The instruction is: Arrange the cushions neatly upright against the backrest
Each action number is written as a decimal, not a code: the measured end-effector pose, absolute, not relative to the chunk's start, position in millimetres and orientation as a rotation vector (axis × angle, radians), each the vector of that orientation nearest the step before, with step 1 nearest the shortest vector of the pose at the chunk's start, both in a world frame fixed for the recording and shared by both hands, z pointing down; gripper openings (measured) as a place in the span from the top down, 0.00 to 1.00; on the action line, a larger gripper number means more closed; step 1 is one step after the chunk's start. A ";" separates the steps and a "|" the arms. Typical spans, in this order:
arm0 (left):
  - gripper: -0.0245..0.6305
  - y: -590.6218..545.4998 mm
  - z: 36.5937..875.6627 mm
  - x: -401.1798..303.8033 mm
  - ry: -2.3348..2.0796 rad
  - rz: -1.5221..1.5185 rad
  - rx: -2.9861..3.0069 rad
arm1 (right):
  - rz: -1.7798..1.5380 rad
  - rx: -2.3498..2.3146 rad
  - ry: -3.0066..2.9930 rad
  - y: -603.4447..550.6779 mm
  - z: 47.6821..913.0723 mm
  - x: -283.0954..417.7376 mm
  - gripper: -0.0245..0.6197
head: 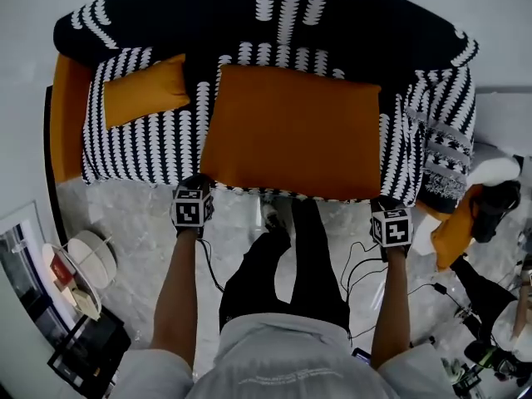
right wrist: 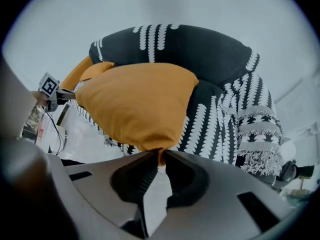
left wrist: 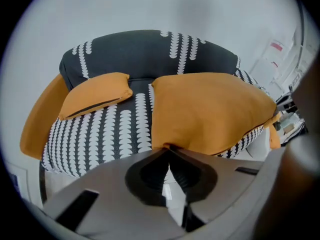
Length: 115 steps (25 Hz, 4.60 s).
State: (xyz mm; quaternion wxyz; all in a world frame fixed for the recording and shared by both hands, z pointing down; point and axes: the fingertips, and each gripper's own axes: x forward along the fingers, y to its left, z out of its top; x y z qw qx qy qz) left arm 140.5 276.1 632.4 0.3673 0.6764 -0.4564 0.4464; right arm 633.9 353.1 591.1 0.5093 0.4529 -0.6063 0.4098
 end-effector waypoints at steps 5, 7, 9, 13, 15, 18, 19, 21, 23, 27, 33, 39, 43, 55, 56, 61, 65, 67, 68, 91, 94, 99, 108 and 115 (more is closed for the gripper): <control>0.93 247.0 600.0 154.1 -1.216 1.143 1.726 | 0.977 1.126 -1.476 315.6 566.3 646.3 0.89; 0.93 230.5 586.5 155.3 -1.232 1.138 1.742 | 0.969 1.137 -1.488 297.3 555.0 648.2 0.89; 0.93 215.9 573.0 156.9 -1.254 1.122 1.752 | 0.957 1.143 -1.501 278.9 544.8 650.0 0.89; 0.93 185.0 550.3 161.8 -1.296 1.104 1.774 | 0.937 1.155 -1.518 243.7 530.5 656.2 0.89; 0.93 168.6 537.3 166.5 -1.318 1.088 1.786 | 0.926 1.160 -1.527 225.7 524.1 659.2 0.89; 0.93 143.9 523.8 169.5 -1.356 1.071 1.816 | 0.934 1.180 -1.544 200.9 515.3 662.5 0.89; 0.93 135.3 519.6 170.3 -1.367 1.066 1.829 | 0.948 1.192 -1.552 192.9 512.6 663.5 0.89; 0.93 118.0 511.9 172.7 -1.389 1.049 1.851 | 0.978 1.215 -1.571 176.3 508.2 666.0 0.88; 0.93 103.3 508.1 176.2 -1.401 1.048 1.870 | 1.001 1.224 -1.589 162.5 505.9 668.3 0.88; 0.93 77.3 504.7 181.7 -1.417 1.058 1.893 | 0.993 1.208 -1.620 137.9 504.7 670.4 0.88; 0.93 33.0 492.7 189.4 -1.495 1.043 1.925 | 0.967 1.243 -1.671 89.2 499.8 677.3 0.88; 0.93 -24.0 488.7 197.1 -1.591 1.001 1.919 | 0.971 1.270 -1.741 33.7 497.9 686.4 0.88; 0.93 -62.5 490.2 198.1 -1.647 0.959 1.892 | 0.963 1.312 -1.768 -1.5 494.4 689.5 0.88; 0.93 -143.1 489.1 208.7 -1.753 0.843 1.870 | 0.905 1.431 -1.741 -76.4 499.5 704.7 0.88; 0.93 -146.7 489.1 210.1 -1.754 0.833 1.867 | 0.902 1.435 -1.736 -81.0 499.9 706.5 0.89; 0.92 -162.3 485.9 219.4 -1.774 0.801 1.846 | 0.859 1.452 -1.714 -97.5 500.2 715.9 0.89; 0.92 -172.6 471.8 217.0 -1.815 0.704 1.868 | 0.835 1.511 -1.718 -102.9 493.1 720.6 0.88; 0.87 -173.7 461.5 212.0 -1.852 0.663 1.874 | 0.785 1.566 -1.730 -107.3 484.4 722.7 0.88; 0.82 -173.1 457.3 210.4 -1.867 0.642 1.878 | 0.755 1.591 -1.735 -109.5 480.1 723.2 0.88; 0.89 11.9 353.7 127.2 -1.991 0.427 1.827 | 0.288 1.341 -2.091 -65.9 355.1 545.6 0.83; 0.90 53.1 336.7 110.2 -2.013 0.454 1.822 | 0.264 1.276 -2.143 -43.2 339.2 506.8 0.84; 0.92 112.7 312.5 87.1 -2.045 0.503 1.830 | 0.218 1.194 -2.240 -5.7 309.8 446.0 0.88; 0.93 219.1 256.9 56.8 -2.149 0.505 1.862 | 0.128 1.056 -2.361 75.5 252.0 359.1 0.92; 0.93 300.2 230.6 26.1 -2.210 0.507 1.838 | 0.055 0.995 -2.418 139.1 215.8 306.7 0.95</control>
